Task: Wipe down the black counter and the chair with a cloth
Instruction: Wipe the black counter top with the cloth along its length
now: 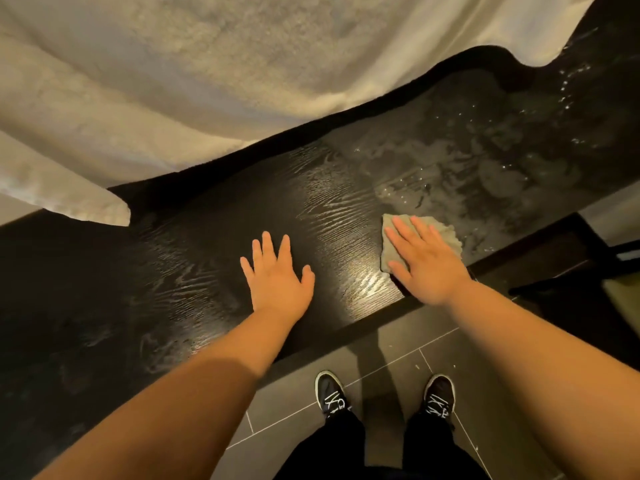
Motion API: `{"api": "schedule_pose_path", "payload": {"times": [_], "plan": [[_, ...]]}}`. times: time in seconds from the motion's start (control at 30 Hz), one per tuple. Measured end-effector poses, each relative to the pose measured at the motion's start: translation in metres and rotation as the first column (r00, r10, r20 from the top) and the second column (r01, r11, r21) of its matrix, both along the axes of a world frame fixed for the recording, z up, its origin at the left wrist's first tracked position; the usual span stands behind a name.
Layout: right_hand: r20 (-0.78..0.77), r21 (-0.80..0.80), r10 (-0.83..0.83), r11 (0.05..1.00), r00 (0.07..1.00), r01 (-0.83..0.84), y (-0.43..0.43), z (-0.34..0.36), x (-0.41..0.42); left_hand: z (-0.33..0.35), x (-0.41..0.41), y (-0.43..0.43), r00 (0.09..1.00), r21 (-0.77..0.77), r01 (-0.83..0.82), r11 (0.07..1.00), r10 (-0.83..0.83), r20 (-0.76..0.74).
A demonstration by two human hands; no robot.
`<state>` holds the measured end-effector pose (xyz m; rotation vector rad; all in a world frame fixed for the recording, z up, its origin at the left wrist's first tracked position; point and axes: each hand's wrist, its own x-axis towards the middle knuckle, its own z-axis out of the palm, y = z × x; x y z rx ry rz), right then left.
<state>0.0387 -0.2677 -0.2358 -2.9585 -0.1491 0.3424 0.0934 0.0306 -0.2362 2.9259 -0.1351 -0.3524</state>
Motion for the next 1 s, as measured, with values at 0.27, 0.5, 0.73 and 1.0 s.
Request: {"api": "schedule_pose_path", "payload": {"times": [0.27, 0.5, 0.73, 1.0], "plan": [[-0.059, 0.035, -0.055, 0.998, 0.997, 0.057, 0.023, -0.003, -0.009, 0.013, -0.030, -0.121, 0.998, -0.157, -0.017, 0.987, 0.007, -0.065], [0.017, -0.017, 0.078, 0.997, 0.997, -0.078, -0.100, -0.008, -0.004, 0.004, -0.029, -0.149, 1.000, -0.044, 0.009, 0.999, -0.008, 0.012], [0.055, 0.023, 0.009, 1.000, 0.998, -0.010, -0.050, -0.010, -0.010, -0.008, -0.031, -0.155, 0.994, 0.045, -0.021, 0.999, 0.016, 0.110], [0.082, 0.034, 0.305, 0.951, 0.949, -0.308, -0.114, -0.016, 0.009, -0.007, -0.030, -0.157, 0.991, 0.051, -0.033, 0.998, 0.026, 0.128]]}}
